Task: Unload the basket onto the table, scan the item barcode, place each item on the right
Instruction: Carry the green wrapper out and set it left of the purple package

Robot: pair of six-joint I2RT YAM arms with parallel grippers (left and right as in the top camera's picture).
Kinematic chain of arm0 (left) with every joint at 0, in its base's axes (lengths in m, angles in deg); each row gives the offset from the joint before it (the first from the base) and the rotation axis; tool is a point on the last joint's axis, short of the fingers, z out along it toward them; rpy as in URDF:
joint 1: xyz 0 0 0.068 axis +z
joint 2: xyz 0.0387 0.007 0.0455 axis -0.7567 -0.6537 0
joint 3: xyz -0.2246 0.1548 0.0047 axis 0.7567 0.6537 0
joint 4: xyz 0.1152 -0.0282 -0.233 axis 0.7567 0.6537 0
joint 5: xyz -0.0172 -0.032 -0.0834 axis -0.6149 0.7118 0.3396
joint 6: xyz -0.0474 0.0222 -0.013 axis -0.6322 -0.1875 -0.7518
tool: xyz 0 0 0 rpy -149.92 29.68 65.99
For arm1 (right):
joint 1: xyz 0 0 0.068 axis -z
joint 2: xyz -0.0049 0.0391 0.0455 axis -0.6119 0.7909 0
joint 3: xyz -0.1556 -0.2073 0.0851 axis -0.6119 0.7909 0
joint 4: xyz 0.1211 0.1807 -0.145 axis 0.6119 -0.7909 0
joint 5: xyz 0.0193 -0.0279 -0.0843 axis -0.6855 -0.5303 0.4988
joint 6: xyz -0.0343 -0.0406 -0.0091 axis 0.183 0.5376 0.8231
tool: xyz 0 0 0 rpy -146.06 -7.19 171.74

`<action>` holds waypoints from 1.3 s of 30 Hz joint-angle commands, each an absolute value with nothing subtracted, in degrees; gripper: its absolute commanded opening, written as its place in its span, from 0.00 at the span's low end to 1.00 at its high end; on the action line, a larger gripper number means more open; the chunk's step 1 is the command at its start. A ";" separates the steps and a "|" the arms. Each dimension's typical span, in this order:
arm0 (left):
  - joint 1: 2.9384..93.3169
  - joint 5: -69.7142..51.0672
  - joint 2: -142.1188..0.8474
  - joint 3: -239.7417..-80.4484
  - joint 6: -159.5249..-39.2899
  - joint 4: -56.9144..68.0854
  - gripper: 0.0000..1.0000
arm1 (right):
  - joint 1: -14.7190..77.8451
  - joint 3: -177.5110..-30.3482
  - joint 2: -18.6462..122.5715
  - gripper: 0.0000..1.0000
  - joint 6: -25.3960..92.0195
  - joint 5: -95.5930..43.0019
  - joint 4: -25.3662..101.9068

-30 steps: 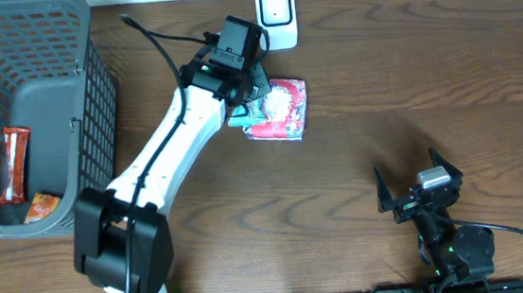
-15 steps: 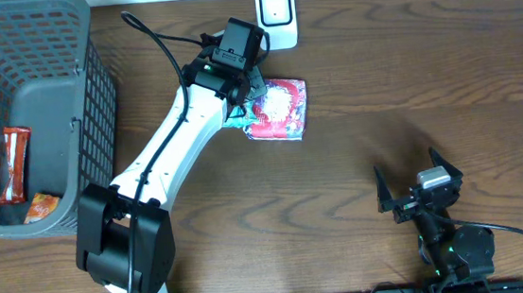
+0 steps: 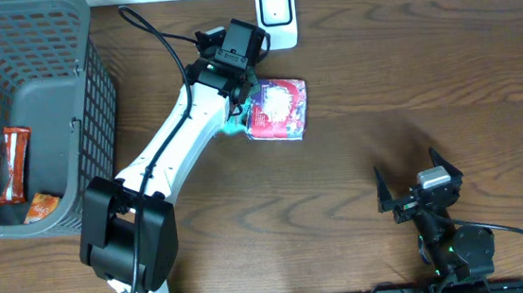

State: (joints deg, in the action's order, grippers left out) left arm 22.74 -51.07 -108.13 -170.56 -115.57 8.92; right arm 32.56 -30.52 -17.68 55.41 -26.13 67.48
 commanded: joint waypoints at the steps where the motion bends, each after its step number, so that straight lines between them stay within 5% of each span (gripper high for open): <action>1: 22.57 -52.43 -107.45 -169.80 -115.33 9.36 0.65 | 32.43 -30.37 -17.62 0.99 54.99 -25.89 67.39; 6: 22.57 -52.45 -103.63 -169.80 -115.31 9.49 0.67 | 32.43 -30.37 -17.62 0.99 54.99 -25.89 67.39; 15: 22.59 -52.47 -92.28 -169.80 -111.48 9.49 0.86 | 32.43 -30.37 -17.62 0.99 54.99 -25.89 67.39; 30: 24.53 -53.12 -72.48 -169.80 -101.10 10.10 0.88 | 32.43 -30.37 -17.62 0.99 54.99 -25.89 67.39; 39: 33.80 -53.15 -64.94 -169.80 -101.08 5.33 0.88 | 32.43 -30.37 -17.62 0.99 54.99 -25.89 67.39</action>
